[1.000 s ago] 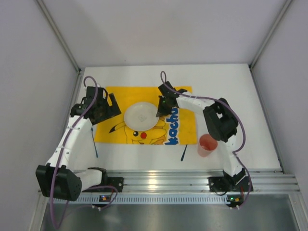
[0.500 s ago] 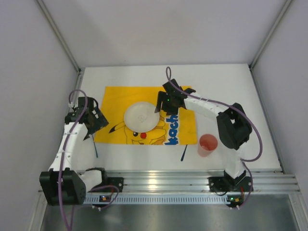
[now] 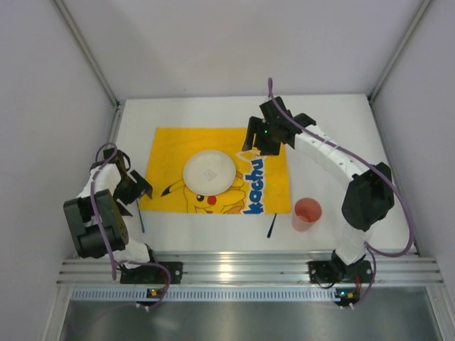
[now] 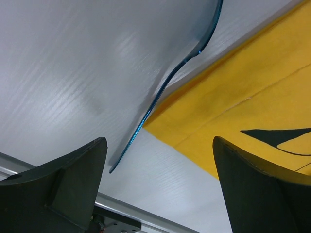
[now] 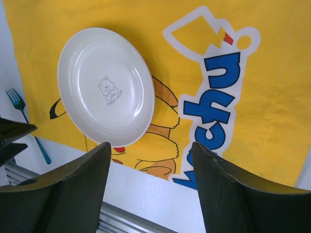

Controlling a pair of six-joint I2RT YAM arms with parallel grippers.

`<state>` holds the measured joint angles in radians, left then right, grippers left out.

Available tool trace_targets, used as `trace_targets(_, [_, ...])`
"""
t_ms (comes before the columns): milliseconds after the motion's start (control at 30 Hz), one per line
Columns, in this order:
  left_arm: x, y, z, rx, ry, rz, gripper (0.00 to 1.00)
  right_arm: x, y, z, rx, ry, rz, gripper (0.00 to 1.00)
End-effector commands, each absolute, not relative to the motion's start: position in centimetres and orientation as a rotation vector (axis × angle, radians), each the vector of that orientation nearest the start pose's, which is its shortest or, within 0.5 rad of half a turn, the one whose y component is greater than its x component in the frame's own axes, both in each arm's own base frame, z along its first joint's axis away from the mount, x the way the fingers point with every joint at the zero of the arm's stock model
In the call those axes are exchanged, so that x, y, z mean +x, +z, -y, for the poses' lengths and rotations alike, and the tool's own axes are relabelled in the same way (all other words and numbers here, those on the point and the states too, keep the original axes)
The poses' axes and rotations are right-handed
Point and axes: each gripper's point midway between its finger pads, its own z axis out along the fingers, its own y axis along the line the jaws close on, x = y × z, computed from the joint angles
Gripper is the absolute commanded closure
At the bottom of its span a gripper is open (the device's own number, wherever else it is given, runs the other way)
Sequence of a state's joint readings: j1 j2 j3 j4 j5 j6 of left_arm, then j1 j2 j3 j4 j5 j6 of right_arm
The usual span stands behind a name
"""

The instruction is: Set the dinner table for one person

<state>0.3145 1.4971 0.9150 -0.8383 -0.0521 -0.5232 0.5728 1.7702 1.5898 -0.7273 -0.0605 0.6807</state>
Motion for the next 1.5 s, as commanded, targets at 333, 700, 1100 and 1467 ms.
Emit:
trace_targets(333, [28.4, 6.0, -8.2, -1.08, 0.001, -2.594, 0.05, 35.3, 15.2, -25.9, 0.098, 0.56, -2.638, 0.34])
trace_targets(700, [29.6, 3.9, -9.9, -1.117, 0.053, -2.584, 0.1, 38.1, 15.6, -27.6, 0.018, 0.558, -2.667, 0.35])
trace_targets(1100, [29.1, 2.1, -12.1, -1.207, 0.107, -2.578, 0.26, 39.1, 13.6, -28.2, -0.008, 0.559, -2.727, 0.36])
trace_targets(1467, [28.5, 0.2, -11.9, -1.219, 0.116, -2.626, 0.92, 40.6, 12.6, -27.7, 0.044, 0.59, -2.751, 0.37])
